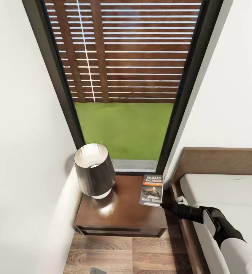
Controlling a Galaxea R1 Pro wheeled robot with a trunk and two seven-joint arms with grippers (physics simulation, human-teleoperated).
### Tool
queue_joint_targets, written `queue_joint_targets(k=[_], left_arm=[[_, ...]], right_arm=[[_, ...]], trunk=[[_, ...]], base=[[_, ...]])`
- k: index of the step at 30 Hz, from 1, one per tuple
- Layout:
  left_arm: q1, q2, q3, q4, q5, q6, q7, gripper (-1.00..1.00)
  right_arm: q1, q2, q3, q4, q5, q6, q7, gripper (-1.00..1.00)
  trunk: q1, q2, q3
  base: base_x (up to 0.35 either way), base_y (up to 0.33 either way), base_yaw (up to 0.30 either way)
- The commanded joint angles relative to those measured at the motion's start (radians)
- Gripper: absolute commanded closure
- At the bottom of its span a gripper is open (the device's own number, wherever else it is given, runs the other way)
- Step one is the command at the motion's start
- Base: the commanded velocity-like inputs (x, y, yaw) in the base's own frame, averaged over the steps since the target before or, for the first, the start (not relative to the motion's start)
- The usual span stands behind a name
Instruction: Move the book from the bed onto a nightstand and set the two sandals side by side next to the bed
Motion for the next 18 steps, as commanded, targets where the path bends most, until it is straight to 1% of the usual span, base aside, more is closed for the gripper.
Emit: queue_joint_targets(k=[1,2,6,8,16,18], left_arm=[[0.000,0.001,-0.009,-0.002,0.010,0.005,0.006,-1.00],[0.000,0.001,-0.009,-0.002,0.010,0.005,0.006,-1.00],[-0.001,0.001,-0.009,-0.002,0.010,0.005,0.007,-1.00],[-0.001,0.001,-0.009,-0.002,0.010,0.005,0.006,-1.00],[0.000,0.001,-0.009,-0.002,0.010,0.005,0.008,-1.00],[0.000,0.001,-0.009,-0.002,0.010,0.005,0.008,-1.00]], right_arm=[[-0.002,0.000,-0.002,0.003,-0.005,0.007,-0.010,1.00],[-0.002,0.000,-0.002,0.003,-0.005,0.007,-0.010,1.00],[-0.006,0.002,-0.002,0.009,-0.005,0.006,-0.051,1.00],[-0.007,0.002,-0.002,0.010,-0.005,0.006,-0.058,1.00],[-0.009,0.014,-0.002,0.012,-0.004,0.001,-0.080,1.00],[-0.009,0.016,-0.002,0.012,-0.004,-0.001,-0.083,1.00]], trunk=[[0.001,-0.002,-0.002],[0.001,-0.002,-0.002],[0.001,-0.002,-0.002],[0.001,-0.002,-0.002],[0.031,-0.058,-0.027],[0.031,-0.058,-0.027]], base=[[0.000,0.000,0.000],[0.000,0.000,0.000],[0.000,0.000,0.000],[0.000,0.000,0.000],[0.000,0.000,0.000],[0.000,0.000,0.000]])
